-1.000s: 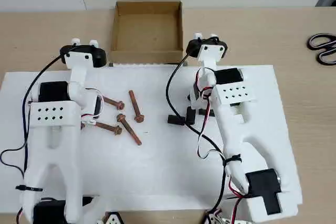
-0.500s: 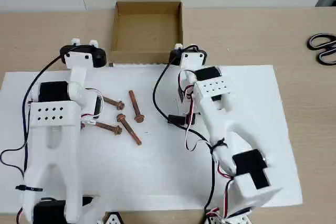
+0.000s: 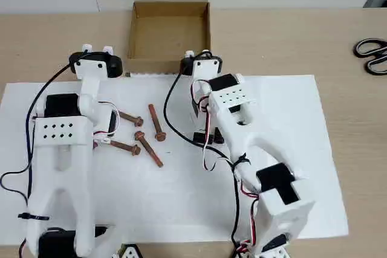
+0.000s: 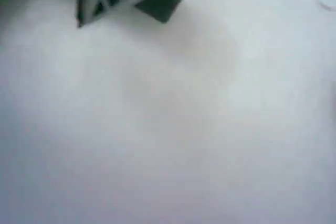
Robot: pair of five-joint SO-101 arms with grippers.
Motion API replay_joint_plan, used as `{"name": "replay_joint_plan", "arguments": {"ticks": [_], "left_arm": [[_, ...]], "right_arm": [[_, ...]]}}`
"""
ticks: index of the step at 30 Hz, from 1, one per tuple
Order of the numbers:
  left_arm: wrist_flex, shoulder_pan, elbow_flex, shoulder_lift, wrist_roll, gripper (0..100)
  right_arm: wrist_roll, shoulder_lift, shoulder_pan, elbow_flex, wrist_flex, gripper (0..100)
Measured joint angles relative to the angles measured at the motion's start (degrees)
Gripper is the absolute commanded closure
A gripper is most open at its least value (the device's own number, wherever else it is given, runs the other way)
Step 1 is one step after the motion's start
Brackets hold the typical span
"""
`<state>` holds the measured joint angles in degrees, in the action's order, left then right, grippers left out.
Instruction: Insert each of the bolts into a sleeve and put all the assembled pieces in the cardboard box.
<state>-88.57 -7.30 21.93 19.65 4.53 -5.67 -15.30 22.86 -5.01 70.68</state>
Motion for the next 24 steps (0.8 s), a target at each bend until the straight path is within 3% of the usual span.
{"name": "replay_joint_plan", "arguments": {"ticks": [16,24], "left_arm": [[0.0,0.0,0.0,0.0,0.0,99],[0.0,0.0,0.1,0.0,0.0,99]], "right_arm": [[0.0,-2.4,-0.5,1.3,0.0,65.5],[1.8,-6.5,-4.6,1.5,-0.2,77.5]]}}
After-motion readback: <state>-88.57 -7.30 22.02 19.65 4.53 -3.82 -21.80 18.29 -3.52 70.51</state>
